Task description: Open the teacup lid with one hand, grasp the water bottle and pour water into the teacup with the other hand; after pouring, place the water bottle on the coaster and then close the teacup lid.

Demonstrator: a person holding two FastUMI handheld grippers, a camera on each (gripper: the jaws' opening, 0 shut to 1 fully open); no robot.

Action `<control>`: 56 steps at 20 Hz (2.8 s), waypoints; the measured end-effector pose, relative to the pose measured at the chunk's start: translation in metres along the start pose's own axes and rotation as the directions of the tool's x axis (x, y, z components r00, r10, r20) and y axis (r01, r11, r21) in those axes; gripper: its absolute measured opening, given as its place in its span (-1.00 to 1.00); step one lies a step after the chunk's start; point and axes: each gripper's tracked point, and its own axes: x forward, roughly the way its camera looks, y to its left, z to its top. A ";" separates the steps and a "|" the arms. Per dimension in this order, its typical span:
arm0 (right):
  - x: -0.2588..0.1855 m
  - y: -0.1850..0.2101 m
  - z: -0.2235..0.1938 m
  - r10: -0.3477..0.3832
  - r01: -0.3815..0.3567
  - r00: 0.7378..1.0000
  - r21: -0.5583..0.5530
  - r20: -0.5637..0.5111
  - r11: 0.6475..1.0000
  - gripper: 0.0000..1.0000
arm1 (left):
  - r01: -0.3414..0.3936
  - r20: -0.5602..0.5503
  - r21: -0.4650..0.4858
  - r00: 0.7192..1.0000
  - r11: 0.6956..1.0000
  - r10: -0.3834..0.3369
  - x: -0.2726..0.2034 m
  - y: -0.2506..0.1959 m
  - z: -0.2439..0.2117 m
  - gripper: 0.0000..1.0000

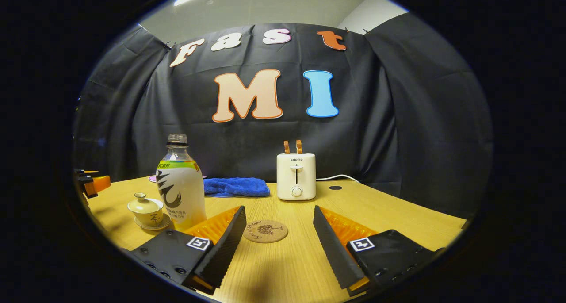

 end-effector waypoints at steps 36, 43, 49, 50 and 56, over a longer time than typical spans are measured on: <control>0.000 0.000 0.000 0.001 -0.001 1.000 0.000 -0.001 1.000 0.94 | 0.524 -0.024 -0.015 0.851 0.851 -0.524 0.021 -0.160 -0.005 -0.06; 0.000 0.001 0.000 0.000 0.000 1.000 0.000 -0.001 1.000 0.94 | 0.538 -0.130 -0.002 0.835 0.843 -0.534 0.027 -0.167 -0.020 -0.06; 0.000 0.001 0.001 0.000 0.000 1.000 0.000 0.000 1.000 0.94 | 0.510 -0.136 -0.009 0.852 0.860 -0.506 0.030 -0.161 -0.021 -0.44; 0.000 0.000 0.000 0.000 0.000 1.000 0.000 -0.001 1.000 0.86 | 0.507 -0.133 -0.009 0.854 0.862 -0.503 0.030 -0.160 -0.020 -0.44; -0.001 0.008 0.000 0.030 -0.030 1.000 0.001 -0.002 1.000 0.86 | 0.460 0.014 -0.015 0.888 0.888 -0.460 0.024 -0.147 0.003 -0.43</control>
